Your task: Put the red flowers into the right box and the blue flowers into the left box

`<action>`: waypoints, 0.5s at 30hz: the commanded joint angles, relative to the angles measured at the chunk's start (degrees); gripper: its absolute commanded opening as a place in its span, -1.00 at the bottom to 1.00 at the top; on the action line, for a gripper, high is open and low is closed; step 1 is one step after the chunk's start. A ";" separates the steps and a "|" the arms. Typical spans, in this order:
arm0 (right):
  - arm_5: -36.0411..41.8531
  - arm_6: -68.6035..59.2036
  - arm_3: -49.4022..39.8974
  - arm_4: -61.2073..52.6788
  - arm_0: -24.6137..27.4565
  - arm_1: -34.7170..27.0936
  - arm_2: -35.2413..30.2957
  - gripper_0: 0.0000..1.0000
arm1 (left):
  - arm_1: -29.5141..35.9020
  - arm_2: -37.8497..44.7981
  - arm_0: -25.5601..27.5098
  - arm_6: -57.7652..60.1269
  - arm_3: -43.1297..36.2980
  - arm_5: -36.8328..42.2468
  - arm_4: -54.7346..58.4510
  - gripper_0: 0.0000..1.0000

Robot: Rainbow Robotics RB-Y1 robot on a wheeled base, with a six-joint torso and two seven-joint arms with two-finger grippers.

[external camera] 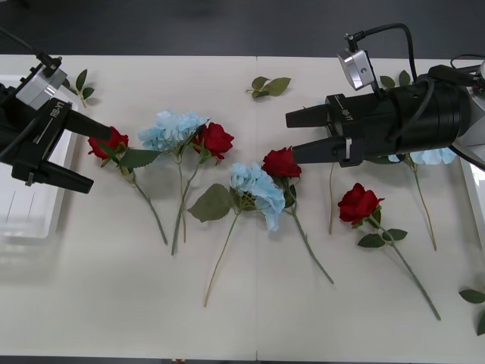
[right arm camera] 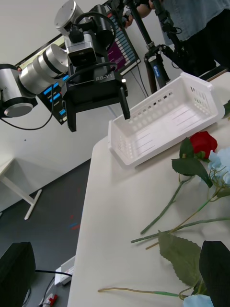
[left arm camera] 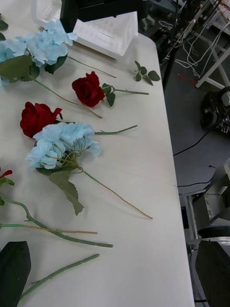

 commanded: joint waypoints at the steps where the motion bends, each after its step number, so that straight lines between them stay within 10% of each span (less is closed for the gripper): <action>1: -0.16 0.11 -1.35 -0.70 -0.63 -0.70 -1.07 1.00 | 1.91 0.37 0.43 -1.49 -0.71 -3.19 2.49 1.00; 15: 1.69 -0.12 0.85 8.62 0.51 -2.28 0.34 1.00 | 3.14 -0.07 4.21 27.74 -8.80 -12.77 -6.91 1.00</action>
